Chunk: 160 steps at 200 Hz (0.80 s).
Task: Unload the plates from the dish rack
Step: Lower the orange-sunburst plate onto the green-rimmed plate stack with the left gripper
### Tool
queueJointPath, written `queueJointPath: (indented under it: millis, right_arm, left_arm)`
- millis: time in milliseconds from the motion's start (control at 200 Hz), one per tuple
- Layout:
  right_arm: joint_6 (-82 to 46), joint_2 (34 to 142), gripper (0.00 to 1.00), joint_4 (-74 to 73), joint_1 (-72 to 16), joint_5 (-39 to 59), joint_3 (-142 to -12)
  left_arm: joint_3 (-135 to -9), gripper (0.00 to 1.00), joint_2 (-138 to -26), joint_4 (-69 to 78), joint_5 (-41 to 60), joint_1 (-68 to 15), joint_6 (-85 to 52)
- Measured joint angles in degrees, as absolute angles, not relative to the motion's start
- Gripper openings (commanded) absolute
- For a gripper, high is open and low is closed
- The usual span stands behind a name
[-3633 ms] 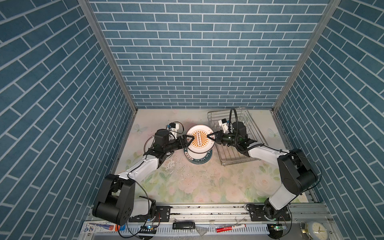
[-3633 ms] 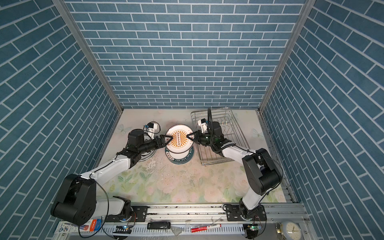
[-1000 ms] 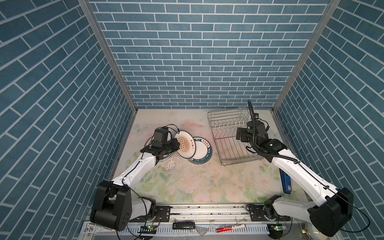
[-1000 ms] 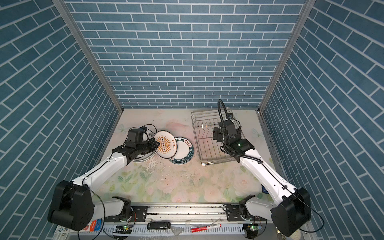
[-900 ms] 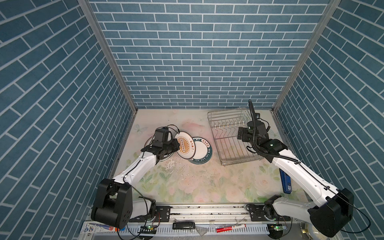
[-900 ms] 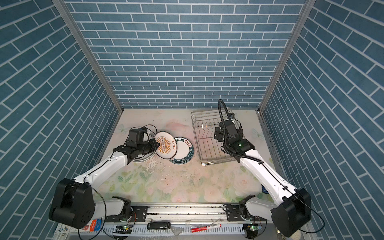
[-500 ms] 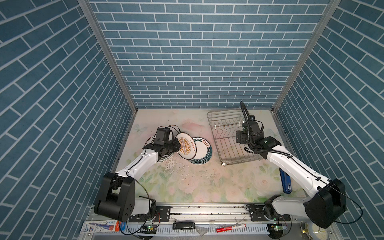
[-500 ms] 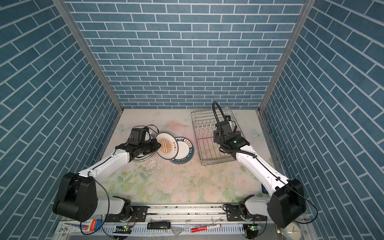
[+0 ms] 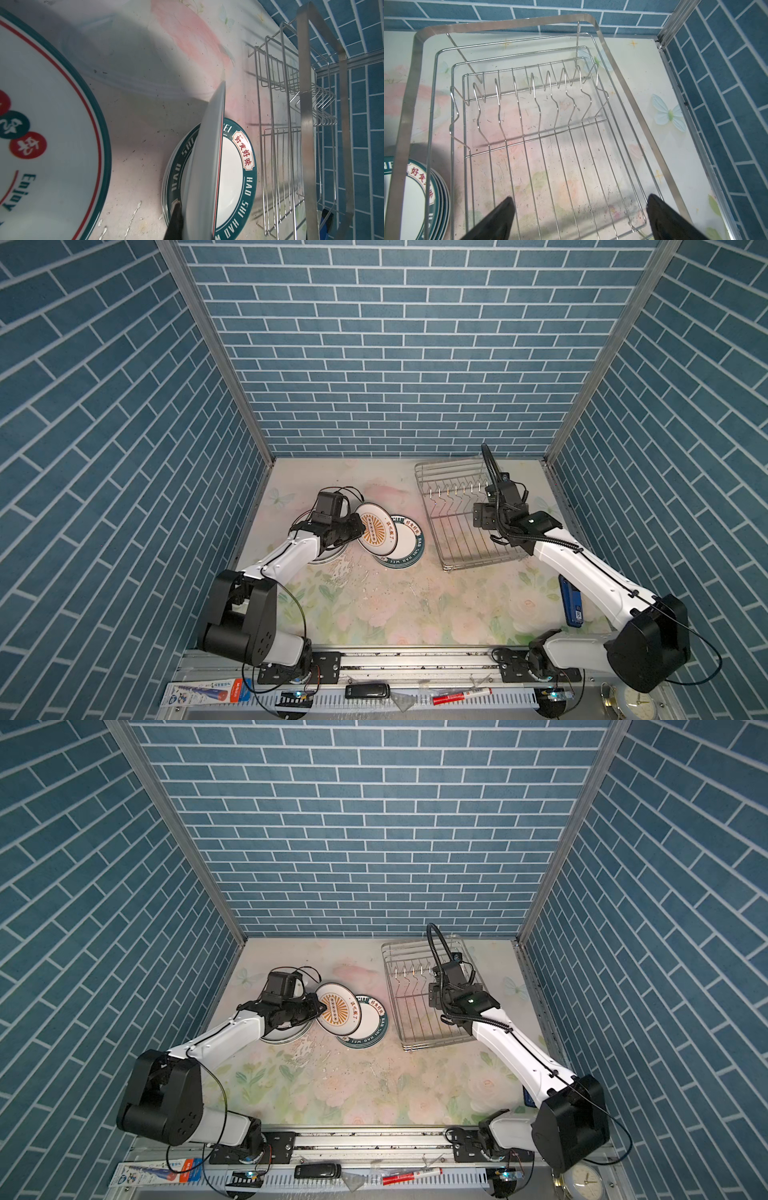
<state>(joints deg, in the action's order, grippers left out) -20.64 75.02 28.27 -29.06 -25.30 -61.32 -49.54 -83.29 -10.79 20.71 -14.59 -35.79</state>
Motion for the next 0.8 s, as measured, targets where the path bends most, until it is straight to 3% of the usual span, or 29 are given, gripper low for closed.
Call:
queueJointPath:
  millis: [260,530,635,800]
  right_arm:
    - [-20.58,75.16,0.99,27.66,-28.25,-21.61,-61.32]
    - [-20.58,75.11,0.99,27.27,-27.44,-19.62,-61.32]
    - [-20.58,75.11,0.99,26.96,-27.22,-19.0,-61.32]
    - [-20.58,75.11,0.99,26.89,-26.94,-18.15,-61.32]
  left_arm:
    - [-49.6,0.15,-84.2,-9.98,21.5,-14.59,-36.64]
    - [-49.69,0.16,-86.98,-8.91,23.0,-14.52,-37.15]
    - [-49.76,0.23,-87.64,-9.19,22.85,-14.55,-36.99]
    - [-49.76,0.25,-88.88,-10.0,22.76,-14.55,-37.06]
